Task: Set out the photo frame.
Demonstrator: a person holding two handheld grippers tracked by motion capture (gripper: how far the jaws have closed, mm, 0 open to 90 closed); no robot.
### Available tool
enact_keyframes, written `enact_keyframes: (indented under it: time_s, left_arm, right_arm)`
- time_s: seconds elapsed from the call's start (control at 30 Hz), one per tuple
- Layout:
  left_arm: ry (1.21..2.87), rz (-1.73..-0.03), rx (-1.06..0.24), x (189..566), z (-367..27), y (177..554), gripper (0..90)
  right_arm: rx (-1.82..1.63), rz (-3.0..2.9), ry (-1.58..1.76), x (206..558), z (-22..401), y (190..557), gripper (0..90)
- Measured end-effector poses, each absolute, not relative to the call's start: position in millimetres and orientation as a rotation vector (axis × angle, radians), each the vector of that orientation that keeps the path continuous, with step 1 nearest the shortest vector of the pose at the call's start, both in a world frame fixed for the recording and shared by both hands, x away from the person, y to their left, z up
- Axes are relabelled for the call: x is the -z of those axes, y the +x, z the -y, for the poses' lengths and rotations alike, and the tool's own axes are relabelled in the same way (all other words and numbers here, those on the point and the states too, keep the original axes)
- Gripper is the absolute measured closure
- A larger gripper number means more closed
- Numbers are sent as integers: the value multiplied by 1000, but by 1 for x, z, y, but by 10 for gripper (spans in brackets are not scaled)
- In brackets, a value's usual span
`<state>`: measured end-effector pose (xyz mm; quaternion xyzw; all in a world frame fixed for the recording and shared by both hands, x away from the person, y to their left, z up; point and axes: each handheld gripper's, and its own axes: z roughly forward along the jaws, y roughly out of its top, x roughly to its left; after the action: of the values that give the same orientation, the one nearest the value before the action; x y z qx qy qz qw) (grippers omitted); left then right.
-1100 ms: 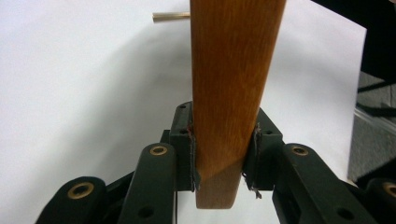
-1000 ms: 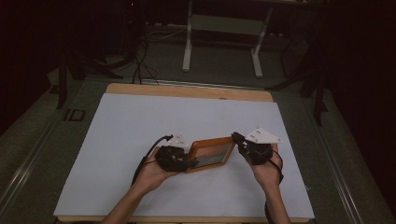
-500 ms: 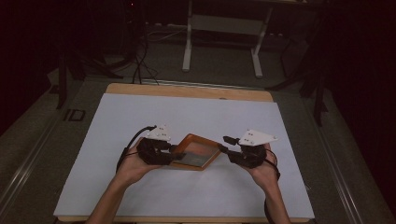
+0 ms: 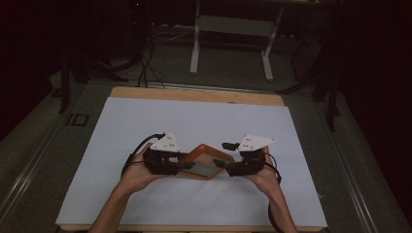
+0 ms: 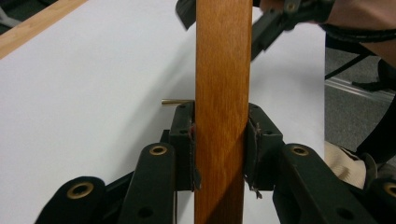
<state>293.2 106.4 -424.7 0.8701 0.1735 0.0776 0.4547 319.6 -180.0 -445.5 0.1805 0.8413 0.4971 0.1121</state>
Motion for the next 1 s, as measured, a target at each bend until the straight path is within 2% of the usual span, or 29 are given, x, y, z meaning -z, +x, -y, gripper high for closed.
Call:
enact_keyframes:
  time_s: [0.17,0.33,0.43,0.57,0.77,1.0]
  left_arm:
    - [2142,-423,-179,426,-108,295,689]
    - [2135,-419,-167,427,-112,297,687]
    - [2118,-433,-151,428,-113,299,680]
    - [2096,-462,-130,430,-116,303,660]
    - [2047,-557,-115,431,-120,308,581]
    - [1987,-596,-114,431,-126,310,496]
  right_arm:
    - [-1462,-2510,475,450,170,321,294]
    - [-1453,-2521,430,450,166,319,322]
    - [-1433,-2515,421,450,167,318,379]
    - [-1433,-2498,429,449,173,318,511]
    - [-1506,-2502,424,451,181,321,600]
    - [-1475,-2490,409,450,184,320,633]
